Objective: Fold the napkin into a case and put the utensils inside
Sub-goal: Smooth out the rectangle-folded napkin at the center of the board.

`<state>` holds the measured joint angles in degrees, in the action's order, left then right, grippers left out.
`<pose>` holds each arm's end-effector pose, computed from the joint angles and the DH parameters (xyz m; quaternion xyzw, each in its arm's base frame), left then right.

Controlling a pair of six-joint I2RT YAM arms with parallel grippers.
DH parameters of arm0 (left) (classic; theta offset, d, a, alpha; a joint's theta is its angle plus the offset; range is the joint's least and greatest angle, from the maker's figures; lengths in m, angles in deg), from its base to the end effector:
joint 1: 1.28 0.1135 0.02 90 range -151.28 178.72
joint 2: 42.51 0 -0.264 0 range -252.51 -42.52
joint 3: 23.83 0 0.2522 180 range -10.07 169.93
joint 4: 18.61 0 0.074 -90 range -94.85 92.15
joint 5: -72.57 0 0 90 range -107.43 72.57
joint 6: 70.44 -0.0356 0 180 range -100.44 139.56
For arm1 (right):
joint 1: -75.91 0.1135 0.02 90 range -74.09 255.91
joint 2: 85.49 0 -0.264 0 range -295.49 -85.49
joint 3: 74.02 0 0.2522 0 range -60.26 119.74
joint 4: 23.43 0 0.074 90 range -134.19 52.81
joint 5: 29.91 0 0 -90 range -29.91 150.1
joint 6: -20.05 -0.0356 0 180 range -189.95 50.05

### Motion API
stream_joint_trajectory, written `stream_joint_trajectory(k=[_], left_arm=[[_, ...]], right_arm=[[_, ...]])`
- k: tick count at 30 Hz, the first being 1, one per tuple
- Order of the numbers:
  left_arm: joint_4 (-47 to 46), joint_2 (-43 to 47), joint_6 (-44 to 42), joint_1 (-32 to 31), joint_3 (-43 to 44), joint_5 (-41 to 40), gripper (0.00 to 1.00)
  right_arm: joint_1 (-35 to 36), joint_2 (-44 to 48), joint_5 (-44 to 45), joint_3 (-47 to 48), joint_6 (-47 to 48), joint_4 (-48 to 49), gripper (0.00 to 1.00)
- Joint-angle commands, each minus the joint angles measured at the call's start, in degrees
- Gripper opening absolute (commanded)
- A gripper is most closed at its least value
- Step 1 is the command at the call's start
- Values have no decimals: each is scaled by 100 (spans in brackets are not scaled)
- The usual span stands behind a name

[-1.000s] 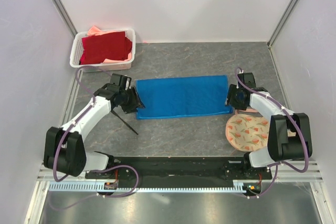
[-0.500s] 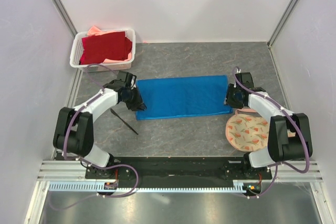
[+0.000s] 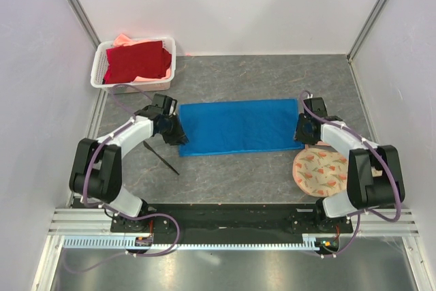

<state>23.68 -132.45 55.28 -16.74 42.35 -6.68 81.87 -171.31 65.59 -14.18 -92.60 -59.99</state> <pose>0.2823 -0.0850 0.1763 -0.1522 0.9622 -0.1719 0.1467 0.2768 0.0255 0.1692 0.1521 0.9584 0.0134 0.2412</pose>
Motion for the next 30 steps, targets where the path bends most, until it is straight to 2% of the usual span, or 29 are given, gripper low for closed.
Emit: stream_joint_trajectory(k=[1, 6, 11, 14, 17, 20, 23, 27, 30], left_arm=[[-190, 310, -57, -9, 66, 287, 27], [-304, -226, 136, -1, 32, 341, 24], [-454, -481, 163, 26, -109, 78, 26], [-410, -124, 110, 17, -180, 68, 26], [-401, 299, 136, 17, -93, 199, 29], [-410, 118, 189, 52, 372, 279, 29], [-462, -296, 294, 131, 979, 236, 26], [-603, -1069, 470, 245, 1830, 43, 17], [-630, -1579, 611, 351, 2279, -55, 13]], right_arm=[[143, 434, -13, 243, -28, -110, 42], [152, 6, -172, 32, -108, 477, 44], [160, -391, 12, 58, -99, 673, 41], [152, -269, 636, 181, 102, 400, 42], [160, 65, 558, 339, 147, 373, 45], [151, -65, 382, 706, 147, 601, 57], [160, -697, 347, 1417, 112, 637, 62], [152, -1435, 224, 2193, 7, 777, 59], [151, -1884, 197, 2764, 15, 734, 50]])
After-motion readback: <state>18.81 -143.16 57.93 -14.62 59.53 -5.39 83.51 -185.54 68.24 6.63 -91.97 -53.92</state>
